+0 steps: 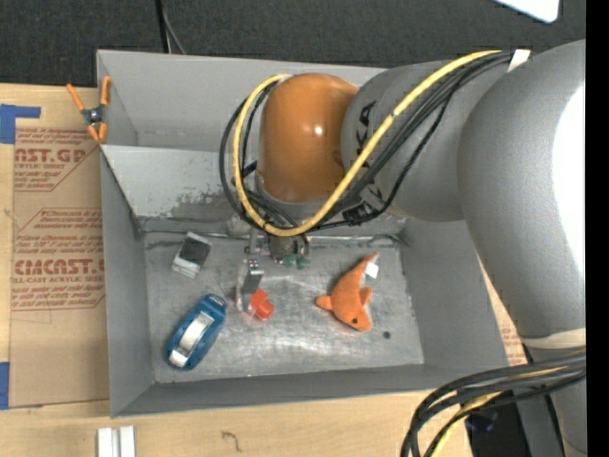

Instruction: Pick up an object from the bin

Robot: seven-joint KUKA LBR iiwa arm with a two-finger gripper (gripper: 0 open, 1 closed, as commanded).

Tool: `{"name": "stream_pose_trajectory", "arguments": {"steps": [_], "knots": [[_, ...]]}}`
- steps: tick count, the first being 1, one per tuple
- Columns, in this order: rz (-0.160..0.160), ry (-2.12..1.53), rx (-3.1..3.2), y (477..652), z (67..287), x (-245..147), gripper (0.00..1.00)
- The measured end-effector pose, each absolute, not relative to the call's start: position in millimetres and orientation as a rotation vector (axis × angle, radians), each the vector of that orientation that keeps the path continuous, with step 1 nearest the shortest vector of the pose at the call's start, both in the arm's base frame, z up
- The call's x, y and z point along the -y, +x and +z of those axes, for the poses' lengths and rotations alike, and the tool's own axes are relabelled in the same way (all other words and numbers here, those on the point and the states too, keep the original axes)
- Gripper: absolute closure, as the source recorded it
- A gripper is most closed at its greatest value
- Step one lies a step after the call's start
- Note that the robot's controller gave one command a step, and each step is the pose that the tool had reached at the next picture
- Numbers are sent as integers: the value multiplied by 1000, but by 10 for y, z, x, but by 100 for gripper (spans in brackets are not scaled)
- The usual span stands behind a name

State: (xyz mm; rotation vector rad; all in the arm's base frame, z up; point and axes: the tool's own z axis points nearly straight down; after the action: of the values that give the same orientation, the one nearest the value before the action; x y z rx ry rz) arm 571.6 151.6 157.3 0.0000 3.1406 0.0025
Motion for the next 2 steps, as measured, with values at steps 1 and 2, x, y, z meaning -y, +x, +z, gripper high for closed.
{"name": "stream_pose_trajectory", "arguments": {"steps": [1, 2], "knots": [[3, 0, -3141, 5716, 1573, -1516, 0], [3, -579, -3082, 5456, 733, -868, 100]]}}
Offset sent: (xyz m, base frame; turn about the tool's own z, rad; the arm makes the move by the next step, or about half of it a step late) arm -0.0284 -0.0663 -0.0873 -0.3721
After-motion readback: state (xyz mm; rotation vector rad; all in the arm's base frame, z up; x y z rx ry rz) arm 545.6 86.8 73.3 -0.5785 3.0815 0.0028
